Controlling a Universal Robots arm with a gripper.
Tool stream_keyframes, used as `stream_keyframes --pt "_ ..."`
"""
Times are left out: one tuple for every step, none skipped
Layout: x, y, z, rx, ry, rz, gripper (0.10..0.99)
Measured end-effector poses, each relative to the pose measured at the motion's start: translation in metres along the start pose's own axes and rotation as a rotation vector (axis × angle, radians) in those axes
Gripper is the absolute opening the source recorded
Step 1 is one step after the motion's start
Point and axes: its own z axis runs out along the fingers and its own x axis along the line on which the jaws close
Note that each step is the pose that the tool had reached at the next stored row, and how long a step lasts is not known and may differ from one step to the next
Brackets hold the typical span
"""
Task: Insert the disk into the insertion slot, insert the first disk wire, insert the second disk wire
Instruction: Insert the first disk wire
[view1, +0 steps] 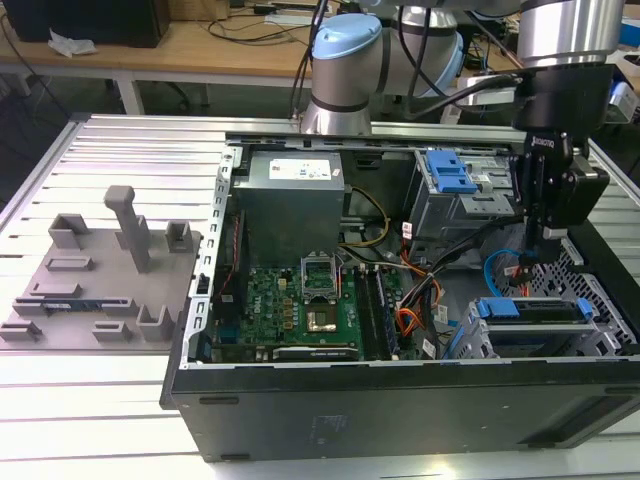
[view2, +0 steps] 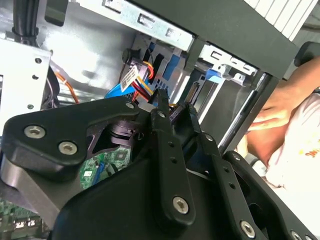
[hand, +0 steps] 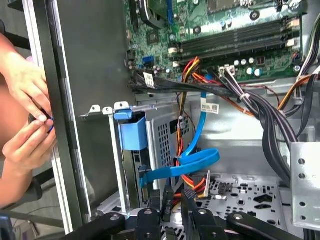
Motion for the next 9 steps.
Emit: stream_keyframes --pt "-0.0001 0.0005 -0.0001 0.007 0.0009 0.002 0.302" --pt "-0.0001 0.0017 -0.0002 0.011 0.0022 0.004 0.302" --pt "-0.0002 0.0033 -0.0005 0.013 0.0037 0.005 0.302" --pt "-0.0005 0.0048 -0.001 0.014 0.0051 0.005 0.302" --pt "-0.0013 0.0077 -0.0018 0.015 0.0077 0.005 0.302" --pt "-0.0018 0.0095 -0.0024 0.016 0.0088 0.005 0.302" --pt "-0.0022 0.0099 -0.0026 0.016 0.0093 0.005 0.302" --pt "-0.0024 0.0099 -0.0026 0.016 0.0094 0.005 0.302" --pt "-0.0023 0.01 -0.0025 0.015 0.0098 0.006 0.302"
